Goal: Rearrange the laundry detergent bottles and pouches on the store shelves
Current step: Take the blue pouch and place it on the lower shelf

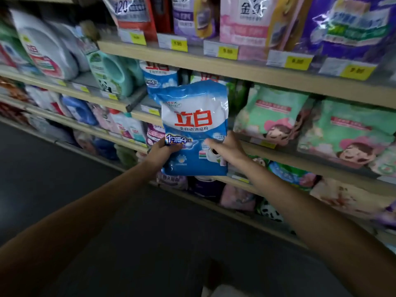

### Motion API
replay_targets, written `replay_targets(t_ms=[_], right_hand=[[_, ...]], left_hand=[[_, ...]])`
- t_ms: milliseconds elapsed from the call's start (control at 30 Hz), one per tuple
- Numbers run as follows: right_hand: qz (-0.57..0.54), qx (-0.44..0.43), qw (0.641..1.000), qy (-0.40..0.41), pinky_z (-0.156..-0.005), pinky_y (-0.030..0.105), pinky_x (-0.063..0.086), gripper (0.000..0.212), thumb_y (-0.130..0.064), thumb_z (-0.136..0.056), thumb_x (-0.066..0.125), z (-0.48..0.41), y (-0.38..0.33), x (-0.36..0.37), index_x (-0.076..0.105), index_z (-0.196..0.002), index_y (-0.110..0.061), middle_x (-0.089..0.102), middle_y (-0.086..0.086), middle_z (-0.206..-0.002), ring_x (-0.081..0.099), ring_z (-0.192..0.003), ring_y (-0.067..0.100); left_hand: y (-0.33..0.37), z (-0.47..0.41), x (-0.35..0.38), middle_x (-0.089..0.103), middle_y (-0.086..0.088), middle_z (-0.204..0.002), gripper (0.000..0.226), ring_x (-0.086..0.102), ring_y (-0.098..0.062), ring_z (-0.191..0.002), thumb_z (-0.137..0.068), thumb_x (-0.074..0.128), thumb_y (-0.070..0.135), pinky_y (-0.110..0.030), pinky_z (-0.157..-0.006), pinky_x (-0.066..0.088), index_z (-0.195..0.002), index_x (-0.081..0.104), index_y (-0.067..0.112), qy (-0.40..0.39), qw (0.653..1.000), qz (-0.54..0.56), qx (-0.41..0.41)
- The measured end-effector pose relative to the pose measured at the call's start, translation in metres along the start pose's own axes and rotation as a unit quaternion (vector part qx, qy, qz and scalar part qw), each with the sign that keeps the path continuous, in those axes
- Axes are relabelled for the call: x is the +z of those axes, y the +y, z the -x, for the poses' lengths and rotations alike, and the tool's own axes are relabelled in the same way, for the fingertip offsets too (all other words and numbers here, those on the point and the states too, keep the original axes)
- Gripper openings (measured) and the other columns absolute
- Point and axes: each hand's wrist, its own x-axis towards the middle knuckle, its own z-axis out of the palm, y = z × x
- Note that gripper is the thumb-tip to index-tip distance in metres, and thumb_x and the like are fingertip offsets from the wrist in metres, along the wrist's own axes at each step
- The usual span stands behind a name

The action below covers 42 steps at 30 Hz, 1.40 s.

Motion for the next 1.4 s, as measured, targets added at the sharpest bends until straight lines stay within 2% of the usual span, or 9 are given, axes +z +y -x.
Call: replay_targets(t_ms=[133,200,400,567,700,933,1033,1233,1400], right_hand=[[0.011,0.038,0.999,-0.026,-0.032,0.02,0.037,0.055,-0.051,-0.075,0.062,-0.037,-0.022,0.034,0.036,-0.11,-0.017,0.061,-0.001,-0.09,0.05,-0.03,0.015],[0.015,0.048,0.998,-0.033,-0.034,0.024,0.04,0.055,-0.052,-0.075,0.062,-0.056,-0.03,0.051,0.034,-0.107,-0.016,0.059,-0.002,-0.086,0.049,-0.03,0.014],[0.03,0.061,0.997,-0.032,-0.04,0.023,0.042,0.049,-0.052,-0.079,0.059,-0.12,-0.056,0.1,0.037,-0.104,-0.017,0.061,0.002,-0.089,0.052,-0.032,0.011],[-0.001,0.072,0.997,0.001,-0.041,0.023,0.045,0.041,-0.04,-0.086,0.06,-0.172,-0.082,0.134,0.038,-0.11,-0.015,0.063,0.004,-0.087,0.05,-0.031,0.008],[-0.094,0.088,0.991,0.042,-0.044,0.027,0.047,0.046,-0.019,-0.083,0.069,-0.204,-0.106,0.153,0.038,-0.117,-0.01,0.06,0.002,-0.088,0.048,-0.033,0.01],[-0.187,0.122,0.963,0.153,-0.044,0.022,0.043,0.034,-0.013,-0.083,0.07,-0.241,-0.121,0.172,0.057,-0.11,0.003,0.058,0.013,-0.068,0.048,-0.038,0.009],[-0.198,0.109,0.956,0.187,-0.04,0.015,0.041,0.03,-0.009,-0.084,0.068,-0.247,-0.119,0.182,0.06,-0.108,0.006,0.054,0.006,-0.06,0.047,-0.035,0.002],[-0.196,0.061,0.947,0.246,-0.043,0.014,0.044,0.026,-0.013,-0.082,0.07,-0.248,-0.112,0.197,0.061,-0.104,-0.003,0.062,-0.001,-0.071,0.052,-0.042,-0.004],[-0.208,0.033,0.942,0.26,-0.05,0.007,0.045,0.028,-0.011,-0.084,0.068,-0.254,-0.118,0.207,0.06,-0.11,-0.006,0.064,0.002,-0.093,0.058,-0.069,0.002]], left_hand=[[-0.004,-0.042,-0.034,0.064,0.0,-0.082,0.011,0.059,-0.01,-0.07,-0.085,0.066,0.006,-0.01,-0.047,0.049,-0.094,0.061,0.011,0.024,1.0,0.005,-0.002],[-0.005,-0.063,-0.051,0.064,0.002,-0.081,0.014,0.059,-0.009,-0.07,-0.084,0.067,0.009,-0.009,-0.046,0.048,-0.096,0.06,0.01,0.034,0.999,0.0,0.003],[0.001,-0.147,-0.101,0.064,-0.004,-0.089,0.013,0.061,-0.012,-0.074,-0.083,0.069,0.012,-0.017,-0.063,0.051,-0.092,0.06,0.015,0.024,1.0,-0.008,-0.006],[0.025,-0.219,-0.138,0.063,-0.011,-0.101,0.027,0.059,-0.022,-0.095,-0.084,0.067,0.009,-0.021,-0.07,0.053,-0.11,0.059,0.007,-0.026,0.999,-0.019,0.015],[0.049,-0.269,-0.165,0.065,-0.013,-0.103,0.025,0.064,-0.021,-0.087,-0.086,0.065,0.011,-0.028,-0.077,0.054,-0.109,0.059,0.007,-0.098,0.994,-0.015,0.042],[0.077,-0.336,-0.18,0.069,0.014,-0.058,0.012,0.062,0.004,-0.054,-0.091,0.051,-0.005,-0.01,-0.052,0.049,-0.091,0.055,0.006,-0.206,0.972,-0.019,0.109],[0.074,-0.348,-0.182,0.068,0.009,-0.068,0.016,0.063,0.004,-0.058,-0.093,0.05,-0.004,-0.011,-0.054,0.05,-0.108,0.048,0.003,-0.215,0.969,-0.012,0.119],[0.065,-0.368,-0.188,0.062,-0.003,-0.09,0.015,0.065,0.002,-0.069,-0.093,0.052,0.0,-0.015,-0.063,0.054,-0.107,0.047,0.004,-0.231,0.962,-0.017,0.143],[0.06,-0.384,-0.193,0.061,-0.007,-0.1,0.021,0.064,-0.006,-0.081,-0.093,0.053,0.004,-0.017,-0.066,0.055,-0.113,0.048,0.002,-0.236,0.958,-0.029,0.16]])
